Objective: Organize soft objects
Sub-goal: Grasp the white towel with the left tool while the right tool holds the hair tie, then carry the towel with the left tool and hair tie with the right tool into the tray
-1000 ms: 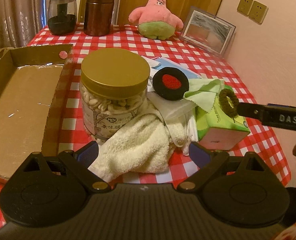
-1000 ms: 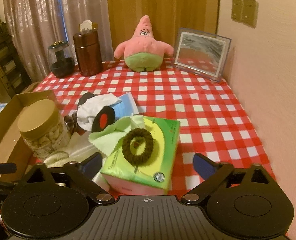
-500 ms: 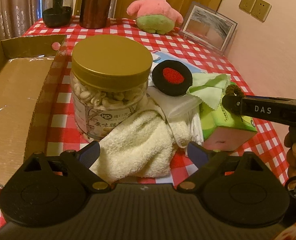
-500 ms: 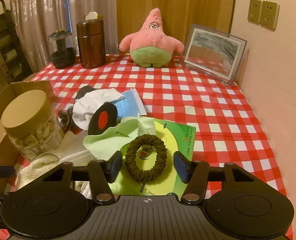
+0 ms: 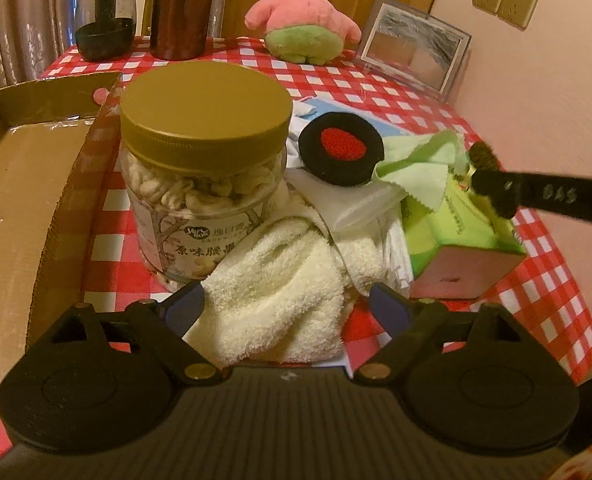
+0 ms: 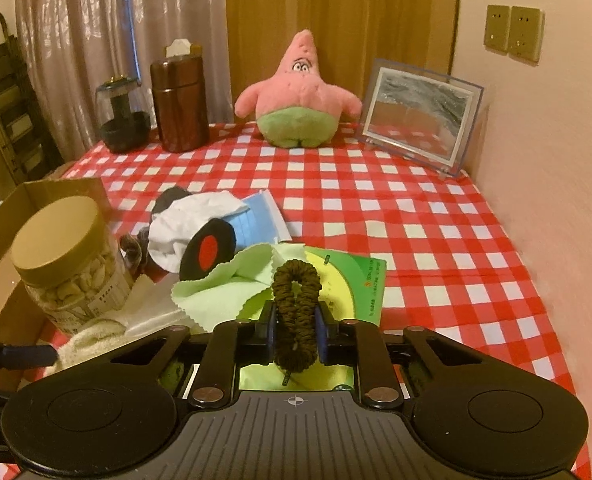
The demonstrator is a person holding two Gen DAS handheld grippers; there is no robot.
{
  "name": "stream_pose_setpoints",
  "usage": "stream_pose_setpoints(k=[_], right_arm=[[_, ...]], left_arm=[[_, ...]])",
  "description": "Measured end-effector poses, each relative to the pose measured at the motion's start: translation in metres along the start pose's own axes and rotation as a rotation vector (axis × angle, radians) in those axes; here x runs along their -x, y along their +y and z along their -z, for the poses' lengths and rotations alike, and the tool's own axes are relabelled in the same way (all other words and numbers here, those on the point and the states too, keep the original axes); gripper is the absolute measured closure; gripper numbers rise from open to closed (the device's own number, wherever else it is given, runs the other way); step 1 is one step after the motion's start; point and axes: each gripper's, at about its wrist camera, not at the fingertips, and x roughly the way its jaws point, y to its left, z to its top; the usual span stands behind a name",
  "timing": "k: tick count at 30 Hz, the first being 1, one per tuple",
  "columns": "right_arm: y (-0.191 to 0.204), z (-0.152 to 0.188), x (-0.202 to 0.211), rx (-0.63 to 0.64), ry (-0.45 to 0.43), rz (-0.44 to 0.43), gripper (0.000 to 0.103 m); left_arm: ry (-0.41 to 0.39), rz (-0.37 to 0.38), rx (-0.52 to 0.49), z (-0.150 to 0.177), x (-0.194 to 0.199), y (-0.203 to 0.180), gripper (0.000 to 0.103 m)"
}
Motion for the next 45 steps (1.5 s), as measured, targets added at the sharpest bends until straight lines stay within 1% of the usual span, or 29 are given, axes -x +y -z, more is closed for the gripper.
stream_pose_setpoints(k=[5,6,10,11,13,14,16,19,27,35,39,45], right_arm=[[0.0,0.001,0.009,-0.019,-0.007,0.001,0.084],[0.0,0.002,0.01,-0.021,-0.007,0.002,0.084],[-0.002,0.002,0.013,-0.031,0.004,-0.002,0.084],[-0.002,0.003,0.013,-0.034,0.006,-0.003,0.084],[-0.001,0.005,0.015,-0.036,0.01,-0.004,0.084],[-0.001,0.006,0.016,-0.036,0.009,-0.003,0.084],[-0.001,0.006,0.017,-0.036,0.01,-0.004,0.084],[0.0,0.009,0.022,-0.04,0.012,-0.007,0.084],[0.007,0.013,0.044,-0.048,0.006,-0.013,0.084],[0.019,0.015,0.075,-0.049,-0.022,-0.024,0.084],[0.024,0.017,0.091,-0.052,-0.034,-0.035,0.084],[0.035,0.022,0.112,-0.044,-0.044,-0.054,0.084]], left_arm=[[0.015,-0.019,-0.028,0.006,-0.011,-0.003,0.023],[0.02,-0.022,-0.03,0.007,-0.013,-0.003,0.026],[0.035,-0.029,-0.026,0.01,-0.021,-0.004,0.045],[0.039,-0.028,-0.028,0.01,-0.023,-0.004,0.048],[0.053,-0.024,-0.029,0.011,-0.025,-0.003,0.061],[0.06,-0.015,-0.025,0.012,-0.026,-0.003,0.064],[0.071,0.01,0.003,0.011,-0.024,0.001,0.074],[0.076,0.031,0.024,0.01,-0.017,0.005,0.082],[0.05,0.066,0.049,0.011,0.025,0.011,0.084],[0.031,0.063,0.054,0.015,0.072,0.014,0.084],[0.019,0.079,0.07,0.017,0.092,0.017,0.084],[-0.022,0.081,0.088,0.02,0.121,0.027,0.084]])
